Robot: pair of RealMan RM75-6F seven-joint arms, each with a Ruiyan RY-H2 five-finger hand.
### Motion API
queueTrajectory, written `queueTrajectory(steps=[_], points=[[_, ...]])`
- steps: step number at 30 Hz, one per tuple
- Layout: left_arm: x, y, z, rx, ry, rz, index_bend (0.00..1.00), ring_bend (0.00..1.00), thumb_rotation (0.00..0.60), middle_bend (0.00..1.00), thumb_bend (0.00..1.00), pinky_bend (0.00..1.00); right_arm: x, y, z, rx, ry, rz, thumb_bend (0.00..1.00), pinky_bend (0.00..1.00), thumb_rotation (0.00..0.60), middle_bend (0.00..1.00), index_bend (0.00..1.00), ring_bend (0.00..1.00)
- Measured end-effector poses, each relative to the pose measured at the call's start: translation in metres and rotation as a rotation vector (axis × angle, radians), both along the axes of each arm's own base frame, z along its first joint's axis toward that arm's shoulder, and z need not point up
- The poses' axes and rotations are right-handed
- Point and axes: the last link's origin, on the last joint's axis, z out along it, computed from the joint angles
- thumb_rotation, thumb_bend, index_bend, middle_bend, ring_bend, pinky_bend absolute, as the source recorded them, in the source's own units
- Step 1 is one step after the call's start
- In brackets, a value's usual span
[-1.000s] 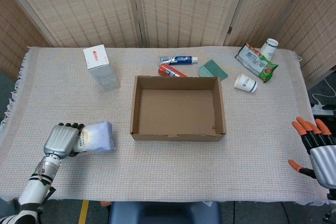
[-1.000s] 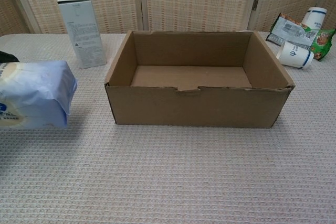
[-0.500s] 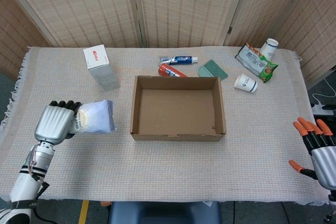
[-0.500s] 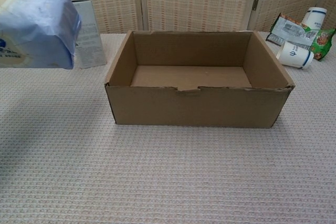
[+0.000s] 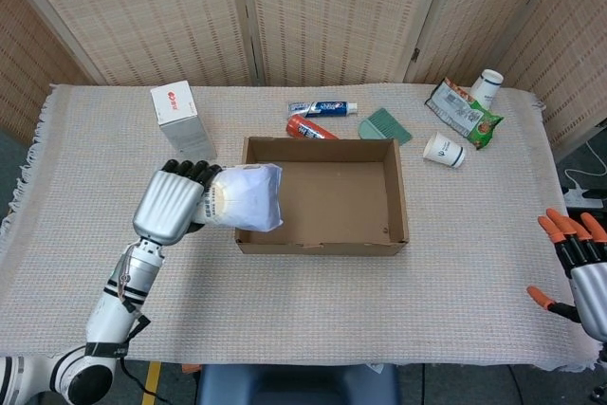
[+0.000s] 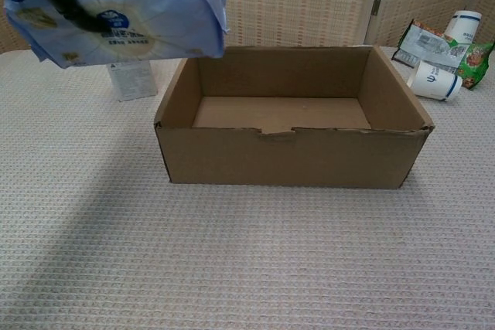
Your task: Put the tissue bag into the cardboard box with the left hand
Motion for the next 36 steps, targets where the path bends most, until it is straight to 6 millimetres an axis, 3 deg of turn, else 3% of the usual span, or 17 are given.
queueTrajectory(steps=[10, 28, 32, 34, 36], points=[[0.037, 0.006, -0.055, -0.053, -0.083, -0.097, 0.44, 0.42, 0.600, 0.50, 0.21, 0.56, -0.003, -0.003, 0.005, -0.016, -0.008, -0.012, 0.00, 0.00, 0.600, 0.03, 0.06, 0.00], [0.080, 0.027, -0.117, -0.103, -0.209, -0.185, 0.43, 0.41, 0.600, 0.49, 0.21, 0.56, -0.008, -0.008, 0.008, -0.030, -0.005, -0.039, 0.00, 0.00, 0.600, 0.03, 0.06, 0.00], [0.085, 0.029, -0.124, -0.106, -0.234, -0.194, 0.35, 0.34, 0.600, 0.41, 0.21, 0.51, -0.010, -0.009, 0.007, -0.029, -0.003, -0.045, 0.00, 0.00, 0.600, 0.03, 0.06, 0.00], [0.084, 0.030, -0.127, -0.115, -0.235, -0.191, 0.22, 0.23, 0.600, 0.28, 0.20, 0.41, -0.010, -0.010, 0.007, -0.030, -0.003, -0.046, 0.00, 0.00, 0.600, 0.03, 0.06, 0.00], [0.082, 0.030, -0.129, -0.133, -0.227, -0.183, 0.03, 0.05, 0.600, 0.07, 0.19, 0.21, -0.010, -0.010, 0.007, -0.028, -0.002, -0.049, 0.00, 0.00, 0.600, 0.03, 0.06, 0.00]])
